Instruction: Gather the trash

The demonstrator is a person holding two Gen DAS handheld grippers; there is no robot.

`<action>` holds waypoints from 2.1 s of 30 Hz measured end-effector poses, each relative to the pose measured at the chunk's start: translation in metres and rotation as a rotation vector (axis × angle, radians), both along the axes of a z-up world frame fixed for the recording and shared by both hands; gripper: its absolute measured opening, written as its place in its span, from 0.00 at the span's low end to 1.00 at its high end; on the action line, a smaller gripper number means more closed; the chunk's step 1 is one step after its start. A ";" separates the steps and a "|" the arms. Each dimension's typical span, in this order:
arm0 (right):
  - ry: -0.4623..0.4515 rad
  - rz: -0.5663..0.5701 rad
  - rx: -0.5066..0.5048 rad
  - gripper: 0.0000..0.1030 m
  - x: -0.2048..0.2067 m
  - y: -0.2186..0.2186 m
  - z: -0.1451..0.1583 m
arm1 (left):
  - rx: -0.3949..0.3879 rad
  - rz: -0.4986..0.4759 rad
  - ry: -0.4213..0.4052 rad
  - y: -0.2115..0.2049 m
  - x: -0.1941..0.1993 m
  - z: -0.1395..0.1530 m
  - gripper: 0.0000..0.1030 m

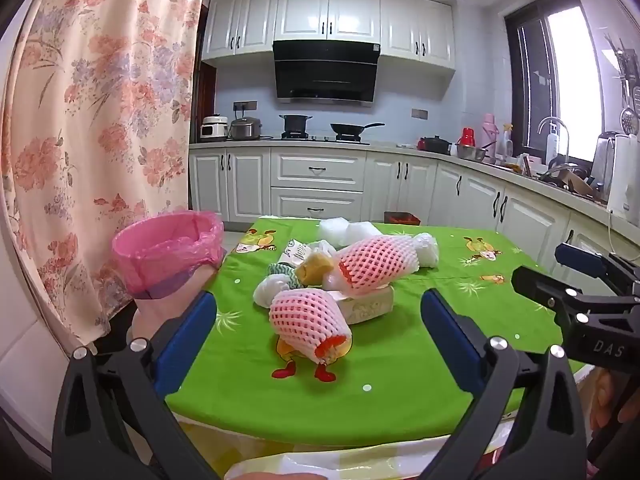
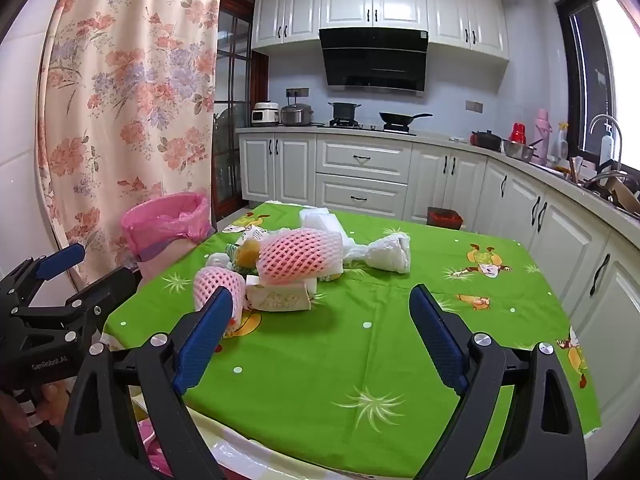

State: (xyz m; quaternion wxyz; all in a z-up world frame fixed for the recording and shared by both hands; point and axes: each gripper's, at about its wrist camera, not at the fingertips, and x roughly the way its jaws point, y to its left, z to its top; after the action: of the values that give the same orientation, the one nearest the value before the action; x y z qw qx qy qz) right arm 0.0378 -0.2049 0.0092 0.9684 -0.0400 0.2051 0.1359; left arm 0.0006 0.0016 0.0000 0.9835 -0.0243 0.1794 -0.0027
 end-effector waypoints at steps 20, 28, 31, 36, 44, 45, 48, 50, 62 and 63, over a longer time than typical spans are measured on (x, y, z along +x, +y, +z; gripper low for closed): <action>0.020 0.007 0.028 0.82 0.002 0.000 -0.005 | 0.013 -0.014 -0.003 -0.003 0.003 -0.006 0.96; 0.025 0.005 0.029 0.82 0.004 0.000 -0.005 | 0.005 -0.013 0.009 -0.003 0.007 -0.006 0.96; 0.031 0.003 0.031 0.82 0.005 0.001 -0.005 | 0.005 -0.014 0.009 -0.004 0.007 -0.005 0.96; 0.029 0.001 0.031 0.82 0.006 0.001 -0.005 | 0.009 -0.018 0.009 -0.005 0.008 -0.004 0.96; 0.029 0.002 0.032 0.82 0.007 0.000 -0.004 | 0.007 -0.017 0.009 -0.005 0.008 -0.004 0.96; 0.028 0.002 0.031 0.82 0.007 0.000 -0.004 | 0.007 -0.017 0.009 -0.005 0.008 -0.004 0.96; 0.029 0.002 0.031 0.82 0.007 0.001 -0.004 | 0.007 -0.017 0.009 -0.005 0.008 -0.004 0.96; 0.029 0.001 0.031 0.82 0.007 0.001 -0.004 | 0.006 -0.018 0.009 -0.005 0.008 -0.004 0.96; 0.031 0.000 0.030 0.82 0.008 0.000 -0.004 | 0.003 -0.018 0.013 -0.005 0.008 -0.004 0.96; 0.033 0.000 0.032 0.82 0.007 0.001 -0.004 | 0.003 -0.019 0.013 -0.005 0.008 -0.004 0.96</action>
State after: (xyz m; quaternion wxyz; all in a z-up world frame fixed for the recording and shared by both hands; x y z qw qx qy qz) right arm 0.0448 -0.2044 0.0053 0.9654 -0.0225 0.2187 0.1400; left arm 0.0087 -0.0037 -0.0038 0.9822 -0.0213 0.1860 -0.0116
